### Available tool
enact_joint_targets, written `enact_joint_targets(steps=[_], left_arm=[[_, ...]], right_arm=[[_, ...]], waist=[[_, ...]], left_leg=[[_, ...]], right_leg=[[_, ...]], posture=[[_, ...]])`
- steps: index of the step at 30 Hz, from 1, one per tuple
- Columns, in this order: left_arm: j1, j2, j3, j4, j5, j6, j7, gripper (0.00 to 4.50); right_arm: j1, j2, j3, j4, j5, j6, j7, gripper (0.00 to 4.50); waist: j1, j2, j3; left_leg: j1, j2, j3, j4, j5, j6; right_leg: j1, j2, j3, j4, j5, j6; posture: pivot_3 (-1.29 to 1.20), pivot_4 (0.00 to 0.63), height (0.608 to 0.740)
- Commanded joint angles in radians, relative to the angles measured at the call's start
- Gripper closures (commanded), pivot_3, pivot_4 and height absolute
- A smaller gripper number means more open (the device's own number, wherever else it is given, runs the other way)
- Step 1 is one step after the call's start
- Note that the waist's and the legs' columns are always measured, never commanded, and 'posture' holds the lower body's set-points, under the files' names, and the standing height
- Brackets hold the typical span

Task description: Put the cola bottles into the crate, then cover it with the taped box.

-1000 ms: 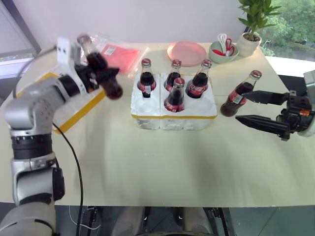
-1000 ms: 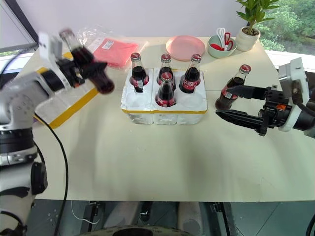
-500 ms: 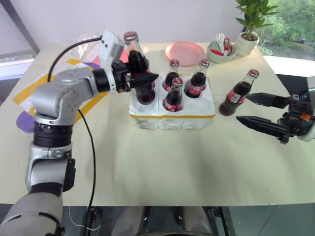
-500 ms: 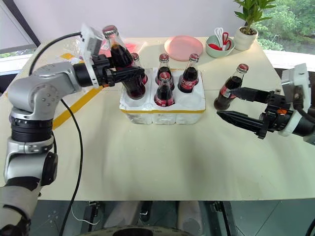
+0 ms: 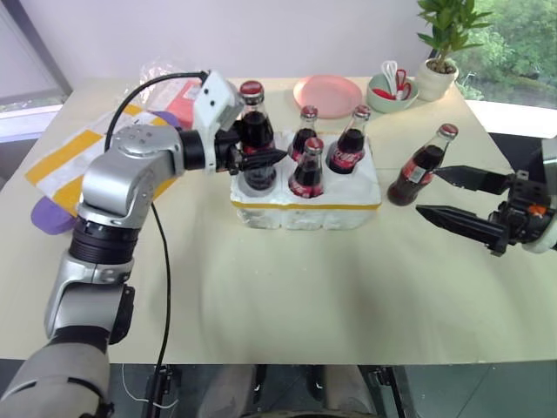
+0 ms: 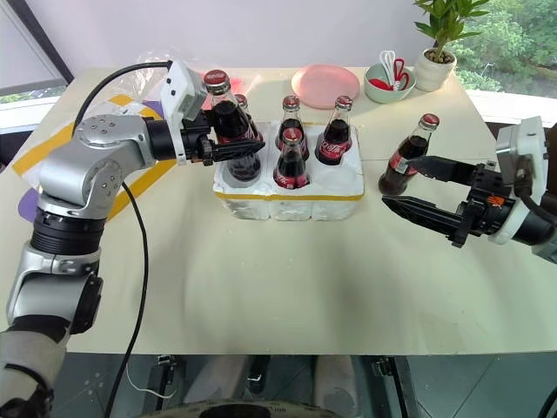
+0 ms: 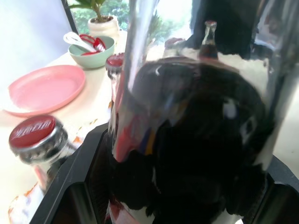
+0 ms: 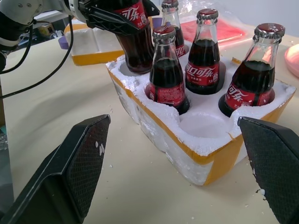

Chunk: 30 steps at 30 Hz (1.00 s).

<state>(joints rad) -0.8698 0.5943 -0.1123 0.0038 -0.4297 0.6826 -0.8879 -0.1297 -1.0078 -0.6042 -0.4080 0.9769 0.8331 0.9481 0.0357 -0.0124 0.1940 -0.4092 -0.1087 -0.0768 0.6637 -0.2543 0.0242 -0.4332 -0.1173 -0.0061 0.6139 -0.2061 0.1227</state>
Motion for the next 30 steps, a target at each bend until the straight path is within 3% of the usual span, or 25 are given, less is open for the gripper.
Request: enact_joint_targets(steps=[1,7,16,18,20,25,30], left_arm=[[0.007,0.025,0.043,-0.053,-0.010,0.016,-0.004,1.78],[0.046,0.010,0.035,-0.066,-0.003,0.022,0.013,1.78],[0.097,-0.119,0.013,0.142,0.099,-0.085,0.118,1.78],[0.101,-0.128,0.028,0.145,0.097,-0.087,0.131,0.75],[0.103,-0.131,0.046,0.134,0.084,-0.083,0.137,0.02],[0.112,-0.088,0.126,0.025,0.004,-0.017,0.114,0.02],[0.219,0.072,0.257,-0.260,-0.221,0.174,0.002,0.02]], right_arm=[[-0.030,-0.013,-0.011,0.000,0.009,-0.019,-0.001,0.00],[-0.057,-0.017,0.016,0.018,-0.005,-0.024,0.007,0.00],[-0.082,-0.009,0.082,0.016,-0.073,-0.056,-0.014,0.00],[-0.077,-0.004,0.091,0.019,-0.101,-0.069,-0.030,0.00],[-0.072,0.004,0.095,0.024,-0.124,-0.076,-0.051,0.00],[-0.037,0.066,0.109,0.054,-0.232,-0.103,-0.185,0.00],[-0.002,0.123,0.084,0.073,-0.254,-0.088,-0.254,0.00]], waist=[[0.001,0.000,0.000],[-0.003,0.000,0.000],[0.003,0.000,0.000],[0.004,0.002,-0.001],[0.004,0.002,-0.001],[0.001,0.001,-0.001],[-0.008,0.002,-0.001]], left_leg=[[0.000,0.000,0.000,0.000,0.000,0.000],[0.000,0.000,0.000,0.000,0.000,0.000],[0.000,0.000,0.000,0.000,0.000,0.000],[0.001,0.000,0.000,0.000,0.000,0.000],[0.001,0.000,0.000,0.000,0.000,0.000],[0.001,0.000,0.000,0.001,0.000,-0.001],[0.000,0.001,0.000,-0.002,0.000,-0.001]], right_leg=[[0.000,0.000,0.000,0.000,0.000,0.000],[-0.001,0.000,0.000,0.000,0.000,0.000],[0.000,0.000,0.000,0.000,0.000,0.000],[0.000,0.000,0.000,0.000,0.000,0.000],[0.001,0.000,0.000,0.000,0.000,0.000],[0.001,0.000,0.000,0.000,0.000,0.000],[-0.003,0.000,0.001,0.003,0.000,-0.001]], posture=[[0.00,0.150,0.740],[0.00,0.150,0.740],[0.00,0.150,0.740],[0.00,0.150,0.740],[0.00,0.150,0.740],[0.00,0.150,0.740],[0.00,0.150,0.740]])
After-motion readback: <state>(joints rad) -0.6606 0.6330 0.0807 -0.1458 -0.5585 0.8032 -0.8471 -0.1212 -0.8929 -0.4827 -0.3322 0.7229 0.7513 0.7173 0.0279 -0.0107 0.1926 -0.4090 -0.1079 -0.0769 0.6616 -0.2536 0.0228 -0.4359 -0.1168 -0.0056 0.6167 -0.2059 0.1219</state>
